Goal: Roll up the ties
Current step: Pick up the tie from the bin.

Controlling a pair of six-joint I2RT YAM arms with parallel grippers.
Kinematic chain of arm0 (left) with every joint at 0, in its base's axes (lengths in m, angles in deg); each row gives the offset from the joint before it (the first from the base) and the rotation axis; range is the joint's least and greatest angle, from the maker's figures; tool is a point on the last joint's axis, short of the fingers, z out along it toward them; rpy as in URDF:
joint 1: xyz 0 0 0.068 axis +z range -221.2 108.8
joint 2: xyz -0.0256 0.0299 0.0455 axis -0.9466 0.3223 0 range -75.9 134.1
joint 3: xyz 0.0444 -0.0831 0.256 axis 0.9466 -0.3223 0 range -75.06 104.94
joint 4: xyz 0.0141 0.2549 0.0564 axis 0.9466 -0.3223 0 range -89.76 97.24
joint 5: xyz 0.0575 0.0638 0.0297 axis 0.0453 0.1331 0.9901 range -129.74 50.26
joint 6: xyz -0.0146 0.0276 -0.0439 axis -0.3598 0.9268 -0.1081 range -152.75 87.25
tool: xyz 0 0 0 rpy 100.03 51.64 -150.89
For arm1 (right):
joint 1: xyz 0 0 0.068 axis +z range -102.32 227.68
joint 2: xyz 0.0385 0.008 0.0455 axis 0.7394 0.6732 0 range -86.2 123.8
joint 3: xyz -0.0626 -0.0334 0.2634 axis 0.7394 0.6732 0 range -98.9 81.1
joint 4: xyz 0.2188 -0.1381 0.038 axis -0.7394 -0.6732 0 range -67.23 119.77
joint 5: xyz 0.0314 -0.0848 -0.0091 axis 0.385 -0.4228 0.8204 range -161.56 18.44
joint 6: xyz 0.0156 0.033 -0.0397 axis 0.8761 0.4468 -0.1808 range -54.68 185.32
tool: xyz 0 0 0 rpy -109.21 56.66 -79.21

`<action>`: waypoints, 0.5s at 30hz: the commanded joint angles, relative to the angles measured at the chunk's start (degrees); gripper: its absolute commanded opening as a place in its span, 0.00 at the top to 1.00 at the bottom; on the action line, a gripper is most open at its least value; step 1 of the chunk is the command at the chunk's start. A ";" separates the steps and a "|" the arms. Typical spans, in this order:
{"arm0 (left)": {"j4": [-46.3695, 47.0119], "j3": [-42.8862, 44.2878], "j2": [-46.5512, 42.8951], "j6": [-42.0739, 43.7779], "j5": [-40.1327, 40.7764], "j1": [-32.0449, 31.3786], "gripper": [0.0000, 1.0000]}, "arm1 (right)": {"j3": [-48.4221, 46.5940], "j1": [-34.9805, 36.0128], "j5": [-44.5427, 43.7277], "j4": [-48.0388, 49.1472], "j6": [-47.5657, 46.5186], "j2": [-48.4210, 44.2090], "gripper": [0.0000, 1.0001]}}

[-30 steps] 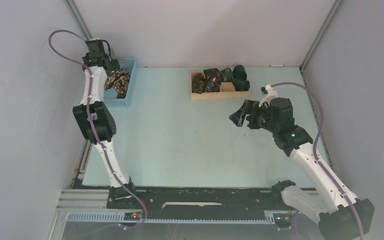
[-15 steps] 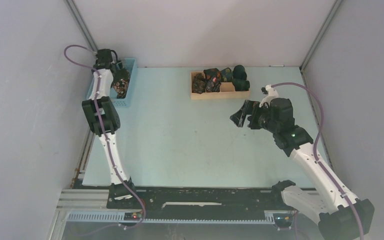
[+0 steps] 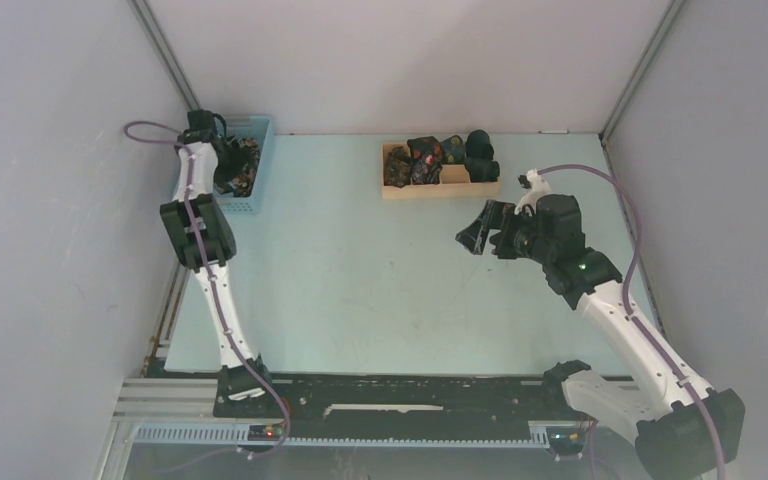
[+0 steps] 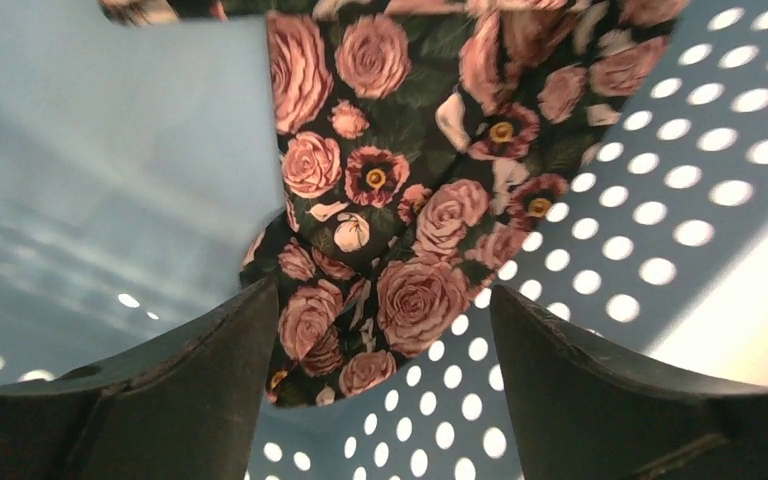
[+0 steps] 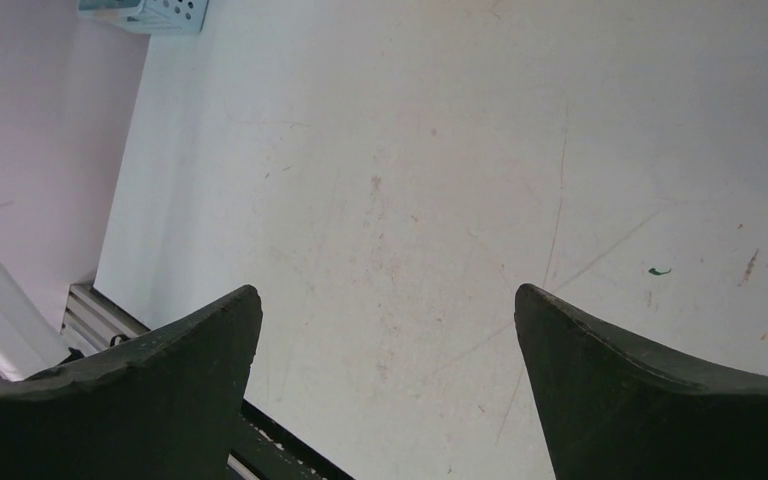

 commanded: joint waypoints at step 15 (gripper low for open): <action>-3.05 -0.02 4.13 -5.14 -6.41 -1.27 1.00 | -2.40 -0.52 3.53 1.49 2.33 -1.35 0.00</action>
